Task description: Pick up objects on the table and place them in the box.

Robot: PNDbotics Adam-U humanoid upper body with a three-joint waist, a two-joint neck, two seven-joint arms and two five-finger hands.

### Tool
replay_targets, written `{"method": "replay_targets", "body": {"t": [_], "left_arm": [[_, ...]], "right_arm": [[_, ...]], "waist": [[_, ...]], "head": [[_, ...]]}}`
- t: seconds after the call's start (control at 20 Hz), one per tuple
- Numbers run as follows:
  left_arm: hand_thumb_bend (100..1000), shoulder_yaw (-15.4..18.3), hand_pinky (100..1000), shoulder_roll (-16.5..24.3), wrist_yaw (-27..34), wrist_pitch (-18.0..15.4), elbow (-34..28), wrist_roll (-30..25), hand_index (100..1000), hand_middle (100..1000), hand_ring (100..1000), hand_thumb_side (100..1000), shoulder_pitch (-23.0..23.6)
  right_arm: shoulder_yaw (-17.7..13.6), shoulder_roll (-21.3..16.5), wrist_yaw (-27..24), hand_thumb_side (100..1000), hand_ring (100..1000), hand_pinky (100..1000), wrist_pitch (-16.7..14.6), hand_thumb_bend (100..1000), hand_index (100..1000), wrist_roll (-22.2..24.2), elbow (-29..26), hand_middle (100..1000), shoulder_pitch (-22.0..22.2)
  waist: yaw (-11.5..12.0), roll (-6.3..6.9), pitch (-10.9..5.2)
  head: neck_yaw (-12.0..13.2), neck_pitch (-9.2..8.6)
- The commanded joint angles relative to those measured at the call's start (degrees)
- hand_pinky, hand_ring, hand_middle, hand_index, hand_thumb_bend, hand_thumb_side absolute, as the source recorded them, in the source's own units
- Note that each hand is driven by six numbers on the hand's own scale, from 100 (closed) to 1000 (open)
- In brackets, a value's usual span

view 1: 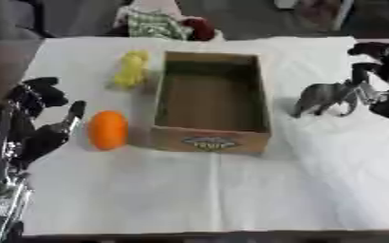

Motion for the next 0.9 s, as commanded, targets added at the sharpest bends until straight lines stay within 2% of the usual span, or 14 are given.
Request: {"method": "replay_targets", "body": {"t": [0.05, 0.25, 0.4, 0.65, 0.9], "left_arm": [[454, 0.0, 686, 1.0, 0.2, -0.1, -1.0, -0.3, 716, 523, 573, 100, -0.1], [454, -0.1, 686, 1.0, 0.2, -0.2, -1.0, -0.4, 716, 523, 573, 100, -0.2], [454, -0.2, 685, 1.0, 0.2, -0.2, -1.0, -0.5, 716, 523, 573, 100, -0.2], [453, -0.2, 685, 1.1, 0.2, -0.2, -0.9, -0.5, 716, 523, 573, 100, -0.1], [453, -0.1, 686, 1.1, 0.2, -0.2, -0.9, -0.5, 716, 523, 573, 100, 0.0]], "right_arm": [[1.3, -3.2, 1.4, 217, 1000, 850, -1.4, 100, 918, 0.9, 0.4, 826, -2.5], [3.3, -8.8, 4.9, 204, 1000, 857, -4.4, 100, 930, 3.7, 5.8, 847, -7.6], [4.6, -11.9, 7.8, 155, 1000, 870, -7.3, 100, 945, 3.9, 10.0, 872, -10.1], [6.7, -13.8, 12.7, 173, 1000, 918, -12.2, 100, 961, 4.3, 16.7, 904, -13.4], [7.6, -13.7, 17.4, 216, 1000, 934, -16.1, 100, 965, 4.6, 23.8, 907, -16.1]], "waist": [[0.2, -0.35, -1.18], [0.3, -0.33, -1.19], [0.5, -0.36, -1.21], [0.5, -0.47, -1.32], [0.7, -0.42, -1.21]], "head": [[-0.2, 0.09], [-0.3, 0.06], [-0.3, 0.04], [-0.3, 0.08], [-0.2, 0.05]]}}
